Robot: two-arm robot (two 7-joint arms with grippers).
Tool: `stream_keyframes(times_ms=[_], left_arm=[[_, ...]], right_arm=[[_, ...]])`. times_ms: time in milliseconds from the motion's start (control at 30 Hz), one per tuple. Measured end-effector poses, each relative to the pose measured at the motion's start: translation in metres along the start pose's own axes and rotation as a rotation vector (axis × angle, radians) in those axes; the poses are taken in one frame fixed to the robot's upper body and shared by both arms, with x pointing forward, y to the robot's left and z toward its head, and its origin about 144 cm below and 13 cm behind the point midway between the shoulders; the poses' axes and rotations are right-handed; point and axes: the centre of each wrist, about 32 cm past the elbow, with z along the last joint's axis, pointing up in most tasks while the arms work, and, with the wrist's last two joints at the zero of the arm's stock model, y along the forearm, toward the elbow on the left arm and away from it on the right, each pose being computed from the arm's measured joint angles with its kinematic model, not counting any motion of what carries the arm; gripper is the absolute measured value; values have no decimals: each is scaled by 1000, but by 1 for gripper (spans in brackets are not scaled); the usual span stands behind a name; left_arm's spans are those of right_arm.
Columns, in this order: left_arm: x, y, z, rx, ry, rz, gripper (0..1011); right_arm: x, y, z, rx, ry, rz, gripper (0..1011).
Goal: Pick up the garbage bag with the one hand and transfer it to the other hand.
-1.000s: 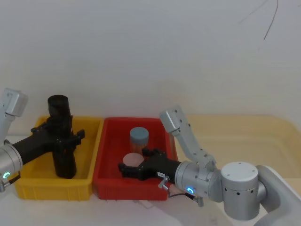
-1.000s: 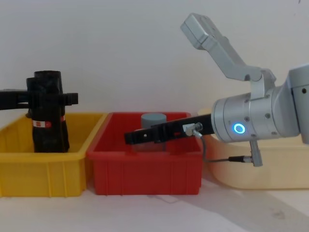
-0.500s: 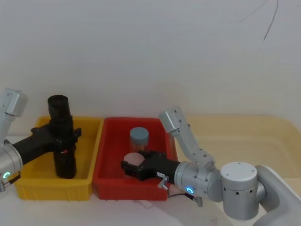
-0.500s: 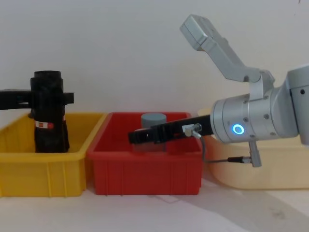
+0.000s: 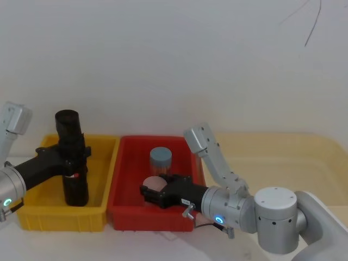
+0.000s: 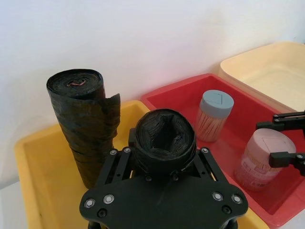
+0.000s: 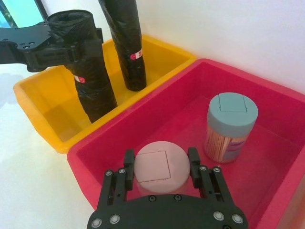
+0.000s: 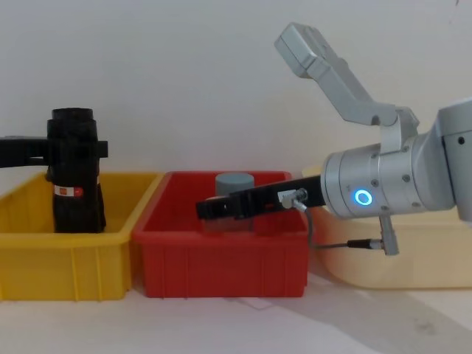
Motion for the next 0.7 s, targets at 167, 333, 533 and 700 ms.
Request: stream_keyframes(times_ms=[167,333,533,700], left_arm=[[0,0,0,0,0,0,412],[0,0,0,0,0,0,389],[0,0,0,0,0,0,365],[0,0,0,0,0,0,356]], right_arm=[[0,0,0,0,0,0,647],[0,0,0,0,0,0,647],[0,0,0,-1,0,-1,646],[0,0,0,-1,0,-1,647]])
